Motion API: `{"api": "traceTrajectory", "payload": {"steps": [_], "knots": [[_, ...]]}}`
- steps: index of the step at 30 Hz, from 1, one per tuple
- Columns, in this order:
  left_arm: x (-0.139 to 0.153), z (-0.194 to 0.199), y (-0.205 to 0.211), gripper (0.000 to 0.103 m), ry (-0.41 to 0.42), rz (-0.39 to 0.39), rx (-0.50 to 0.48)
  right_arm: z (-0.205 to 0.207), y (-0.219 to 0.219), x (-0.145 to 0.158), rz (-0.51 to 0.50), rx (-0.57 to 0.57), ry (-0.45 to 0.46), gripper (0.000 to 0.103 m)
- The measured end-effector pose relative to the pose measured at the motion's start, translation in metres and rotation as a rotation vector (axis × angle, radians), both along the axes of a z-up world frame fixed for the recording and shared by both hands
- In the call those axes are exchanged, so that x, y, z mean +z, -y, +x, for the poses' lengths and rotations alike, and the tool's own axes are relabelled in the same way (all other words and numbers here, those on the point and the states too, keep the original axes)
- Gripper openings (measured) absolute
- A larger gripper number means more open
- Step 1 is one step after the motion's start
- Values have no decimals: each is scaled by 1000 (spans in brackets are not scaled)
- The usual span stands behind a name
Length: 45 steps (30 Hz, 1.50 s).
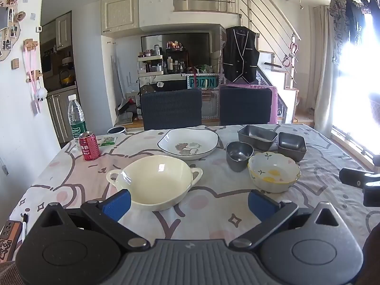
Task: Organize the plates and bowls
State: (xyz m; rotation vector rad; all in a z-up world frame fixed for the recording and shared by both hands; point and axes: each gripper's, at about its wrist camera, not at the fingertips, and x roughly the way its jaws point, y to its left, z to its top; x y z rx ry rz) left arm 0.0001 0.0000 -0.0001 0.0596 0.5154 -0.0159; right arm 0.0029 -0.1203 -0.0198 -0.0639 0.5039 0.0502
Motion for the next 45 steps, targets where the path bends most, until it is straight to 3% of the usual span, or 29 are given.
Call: {"api": "traceTrajectory", "payload": {"steps": [45], "knots": [[-1, -1, -1, 103, 1, -2, -1, 0, 0, -1, -5, 5, -11, 103]]}}
